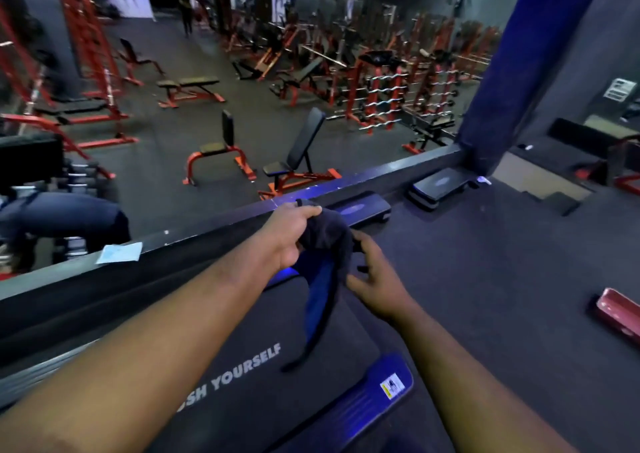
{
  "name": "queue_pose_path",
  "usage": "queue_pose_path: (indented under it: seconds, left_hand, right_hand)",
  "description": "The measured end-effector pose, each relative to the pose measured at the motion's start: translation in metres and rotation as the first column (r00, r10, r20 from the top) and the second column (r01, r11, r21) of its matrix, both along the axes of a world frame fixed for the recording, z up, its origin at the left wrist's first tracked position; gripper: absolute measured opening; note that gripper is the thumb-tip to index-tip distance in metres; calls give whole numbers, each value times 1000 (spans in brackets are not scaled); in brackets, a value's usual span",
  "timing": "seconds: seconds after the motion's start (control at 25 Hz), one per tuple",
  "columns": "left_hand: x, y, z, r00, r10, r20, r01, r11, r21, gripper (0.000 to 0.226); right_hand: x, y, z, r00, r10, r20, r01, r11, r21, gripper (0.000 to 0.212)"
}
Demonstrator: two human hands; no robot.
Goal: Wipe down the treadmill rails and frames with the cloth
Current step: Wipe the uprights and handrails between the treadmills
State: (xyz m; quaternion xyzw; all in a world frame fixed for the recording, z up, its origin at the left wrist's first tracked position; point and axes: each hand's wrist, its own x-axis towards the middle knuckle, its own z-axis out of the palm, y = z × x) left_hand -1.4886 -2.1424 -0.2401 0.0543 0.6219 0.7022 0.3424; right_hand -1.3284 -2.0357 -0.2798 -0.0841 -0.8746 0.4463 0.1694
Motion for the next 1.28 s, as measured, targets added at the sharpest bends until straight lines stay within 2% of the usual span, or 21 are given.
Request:
queue_pose_path:
  seconds: [0.08, 0.12, 0.16, 0.2, 0.28, 0.32, 0.4, 0.48, 0.52, 0.6, 0.68, 0.76, 0.8, 0.88, 0.92, 0.96, 1.04, 1.12, 1.2, 1.24, 1.28]
  left_hand:
    - [-12, -9, 10, 996, 86, -38, -83, 994, 78, 23]
    - [-19, -16, 16, 992, 113, -54, -106, 988, 115, 42]
    - [-28, -25, 19, 989, 135, -55, -125, 979, 163, 62]
    - [-36, -35, 22, 988, 151, -39, -140, 966, 217, 74]
    - [-55, -60, 19, 980, 173, -96, -145, 958, 247, 74]
    - [-64, -73, 15, 970, 164, -182, -129, 973, 191, 74]
    - [-84, -101, 6, 888, 86, -452, -160, 979, -128, 87]
    - [-103, -121, 3, 797, -11, -604, -292, 867, -403, 90]
    - [-114, -127, 4, 761, -20, -648, -368, 810, -458, 87]
    - [-135, -133, 10, 710, -47, -703, -489, 685, -540, 86]
    - [-151, -136, 14, 717, -62, -695, -522, 612, -594, 83]
    - [-166, -140, 15, 718, -21, -696, -575, 545, -610, 62]
    - [-172, -144, 14, 715, 11, -699, -611, 497, -617, 47]
    - [-177, -158, 19, 728, 121, -675, -657, 408, -634, 20]
    - [-179, -167, 27, 740, 186, -647, -663, 366, -653, 13]
    - [-177, -177, 38, 754, 233, -614, -655, 330, -679, 14]
    - [-168, -196, 59, 791, 211, -575, -612, 238, -754, 19]
    - [-152, -211, 81, 799, 154, -582, -596, 71, -799, 20]
    - [-122, -221, 98, 753, 44, -657, -647, -133, -751, 18]
    - [-105, -225, 109, 739, -17, -674, -662, -206, -721, 18]
    - [-86, -230, 124, 730, -43, -682, -671, -231, -705, 21]
  right_hand:
    - [-28, -9, 3, 999, -26, -24, 20, 970, -241, 54]
    - [-44, -14, 5, 1000, -3, -7, 0, 940, -341, 55]
    - [-60, -17, 8, 999, 20, 26, -10, 937, -350, 55]
    - [-76, -17, 8, 997, 18, 70, 0, 968, -252, 52]
    - [-113, -12, 8, 985, -82, 153, 64, 991, 117, 33]
    - [-128, -7, 10, 974, -150, 172, 103, 962, 252, 25]
    - [-161, 6, 19, 969, -192, 158, 128, 930, 344, 21]
    - [-199, 14, 32, 983, -160, 93, 107, 902, 419, 16]
    - [-218, 17, 38, 990, -134, 53, 95, 884, 458, 15]
    - [-259, 22, 48, 997, -82, -12, 75, 835, 546, 27]
    - [-297, 27, 49, 999, -24, -44, 45, 812, 582, 37]
    - [-342, 27, 51, 992, 119, -50, -81, 878, 472, 38]
    - [-366, 23, 54, 971, 235, -46, -199, 900, 388, 35]
    - [-416, 10, 63, 863, 506, -2, -492, 839, 234, 19]
    - [-439, 2, 73, 767, 640, 45, -638, 753, 160, 7]
    - [-459, -6, 85, 656, 747, 109, -755, 650, 87, 9]
    - [-484, -23, 108, 452, 867, 209, -888, 460, 12, 25]
    - [-505, -47, 142, 271, 918, 290, -962, 270, 44, 27]
    - [-514, -79, 174, 135, 930, 342, -983, 84, 161, 27]
    - [-516, -97, 187, 77, 931, 358, -970, -14, 244, 27]
    - [-515, -119, 201, 20, 928, 371, -936, -113, 333, 28]
